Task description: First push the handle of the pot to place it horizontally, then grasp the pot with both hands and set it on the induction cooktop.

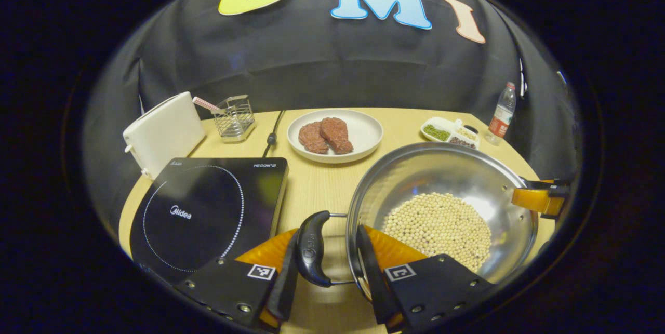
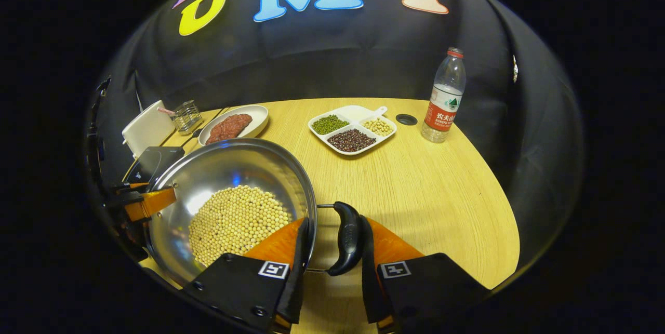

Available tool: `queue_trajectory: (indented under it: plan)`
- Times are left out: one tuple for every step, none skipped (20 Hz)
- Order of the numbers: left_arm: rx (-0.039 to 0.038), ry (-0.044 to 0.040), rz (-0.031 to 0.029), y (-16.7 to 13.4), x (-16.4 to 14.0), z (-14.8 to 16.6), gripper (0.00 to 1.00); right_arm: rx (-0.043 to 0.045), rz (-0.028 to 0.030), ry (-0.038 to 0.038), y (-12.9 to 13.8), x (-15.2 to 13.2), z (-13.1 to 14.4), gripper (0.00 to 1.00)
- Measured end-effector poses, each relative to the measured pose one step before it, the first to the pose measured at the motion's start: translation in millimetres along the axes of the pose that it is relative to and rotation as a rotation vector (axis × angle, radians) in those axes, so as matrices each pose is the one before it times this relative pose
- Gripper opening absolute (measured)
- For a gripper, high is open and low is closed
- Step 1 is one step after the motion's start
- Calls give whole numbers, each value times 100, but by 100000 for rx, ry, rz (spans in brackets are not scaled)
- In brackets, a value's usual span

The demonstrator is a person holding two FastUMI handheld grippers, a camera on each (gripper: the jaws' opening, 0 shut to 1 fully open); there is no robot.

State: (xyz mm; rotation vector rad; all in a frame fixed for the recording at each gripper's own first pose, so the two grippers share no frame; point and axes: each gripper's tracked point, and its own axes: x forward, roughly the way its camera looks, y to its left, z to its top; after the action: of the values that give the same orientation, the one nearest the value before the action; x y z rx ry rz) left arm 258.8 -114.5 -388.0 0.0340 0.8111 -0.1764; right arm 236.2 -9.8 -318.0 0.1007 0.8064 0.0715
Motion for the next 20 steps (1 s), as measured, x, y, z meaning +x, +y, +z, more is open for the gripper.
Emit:
queue_trajectory:
  plan:
    - [-682, 526, -219, 2, -177, -55, 59, 347, 611, 91, -27, 42, -16, 49]
    - [-1134, -456, 78, 28, 28, 138, 58, 102, 318, 72, -1, 19, 6, 49]
    - [-164, 255, 516, -26, -138, -169, 57, -63, 71, -265, 35, -10, 93, 49]
    - [-72, -595, 724, 14, -6, 100, 54, -669, -121, 40, -28, -33, 17, 46]
    - [45, -110, 661, -76, -235, 26, 57, -848, -111, 213, 28, -52, 14, 46]
    - [198, -855, 604, -101, -224, 326, 56, -933, 158, 814, -72, -102, -157, 49]
    - [1830, -1265, 538, 32, -477, 427, 57, -133, 850, 88, 38, -126, 40, 46]
    - [981, -1507, 678, 69, -316, 525, 59, 647, 661, -307, 119, -126, 272, 46]
    - [279, -1130, 467, 42, -372, 418, 56, 666, 165, -505, -30, -285, 278, 46]
    - [-492, -112, 40, 113, -246, 175, 56, 67, -194, -759, 141, -371, 290, 46]
    - [-1167, -41, -385, 138, -296, 170, 55, -910, -317, -779, 142, -374, 426, 46]
    - [-1444, -385, -331, 167, -315, 276, 55, -588, -248, -1193, 222, -428, 456, 46]
    - [-889, 91, 5, 283, -297, -10, 55, -314, 32, -654, 314, -311, 318, 49]
    - [-272, -793, -16, 281, -328, 325, 55, -135, 57, -15, 238, -395, 236, 49]
    - [271, -249, -64, 286, -477, 108, 56, 344, 19, -247, 354, -294, 128, 49]
    - [237, -287, -395, 346, -303, 211, 56, 373, -304, -199, 317, -397, 115, 46]
    - [110, -281, -494, 375, -193, 23, 56, 337, -397, -201, 423, -428, -2, 48]
    - [156, -138, -605, 362, -223, 155, 56, 361, -586, -89, 423, -395, -27, 49]
    - [56, -191, -540, 527, -315, 82, 56, 477, -529, -483, 455, -384, -14, 49]
    - [346, -395, -537, 438, -339, 156, 55, 245, -302, -379, 529, -446, 24, 46]
